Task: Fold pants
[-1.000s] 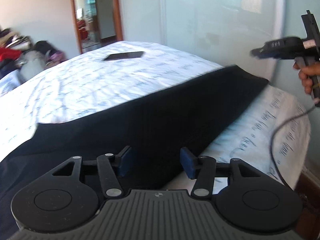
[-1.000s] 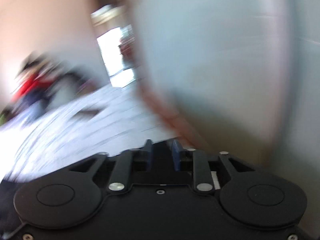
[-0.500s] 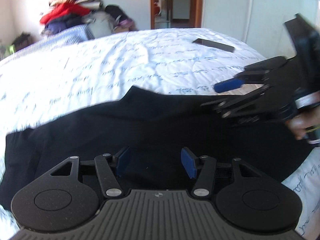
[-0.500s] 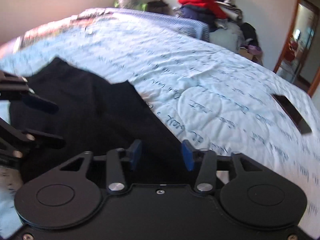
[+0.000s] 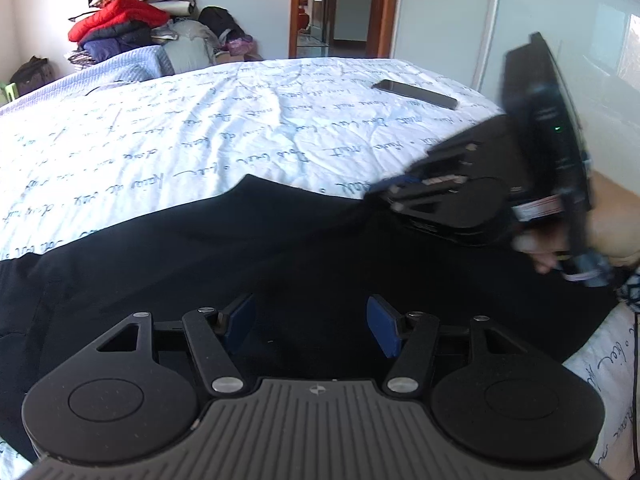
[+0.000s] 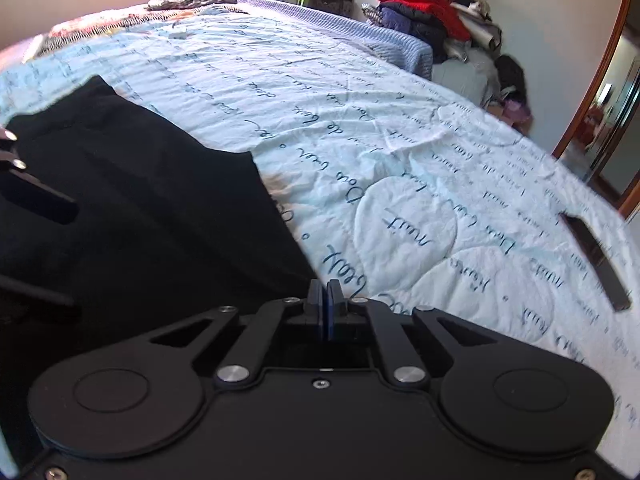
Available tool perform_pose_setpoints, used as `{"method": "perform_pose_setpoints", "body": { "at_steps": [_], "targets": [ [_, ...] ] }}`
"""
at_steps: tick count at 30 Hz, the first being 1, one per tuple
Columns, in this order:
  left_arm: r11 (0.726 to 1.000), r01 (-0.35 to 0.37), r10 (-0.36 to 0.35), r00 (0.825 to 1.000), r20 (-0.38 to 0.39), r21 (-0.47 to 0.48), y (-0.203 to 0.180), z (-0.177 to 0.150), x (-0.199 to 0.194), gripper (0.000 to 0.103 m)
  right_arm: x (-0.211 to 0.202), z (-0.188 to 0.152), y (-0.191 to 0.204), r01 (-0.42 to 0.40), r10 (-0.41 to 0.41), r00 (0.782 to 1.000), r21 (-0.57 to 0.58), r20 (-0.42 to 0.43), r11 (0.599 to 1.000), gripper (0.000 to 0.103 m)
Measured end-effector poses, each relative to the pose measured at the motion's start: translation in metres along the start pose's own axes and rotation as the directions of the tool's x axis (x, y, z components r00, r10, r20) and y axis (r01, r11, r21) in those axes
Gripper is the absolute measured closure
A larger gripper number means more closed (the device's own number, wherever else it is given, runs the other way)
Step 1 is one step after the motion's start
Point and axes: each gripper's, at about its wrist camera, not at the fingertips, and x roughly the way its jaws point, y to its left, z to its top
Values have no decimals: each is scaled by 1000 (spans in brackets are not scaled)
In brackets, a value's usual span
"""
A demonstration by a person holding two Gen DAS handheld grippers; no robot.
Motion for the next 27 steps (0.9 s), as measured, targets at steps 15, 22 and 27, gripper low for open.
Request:
{"method": "perform_pose_setpoints", "body": {
  "at_steps": [15, 22, 27],
  "targets": [
    [984, 154, -149, 987, -56, 86, -50, 45, 46, 28, -82, -95, -79, 28, 1, 986, 170, -165, 985, 100],
    [992, 74, -62, 991, -116, 100, -75, 74, 104, 32, -91, -91, -105, 123, -103, 991, 308, -80, 943, 99],
    [962, 214, -197, 974, -108, 172, -92, 66, 80, 28, -150, -122, -112, 104, -72, 992, 329, -108, 938, 96]
  ]
}}
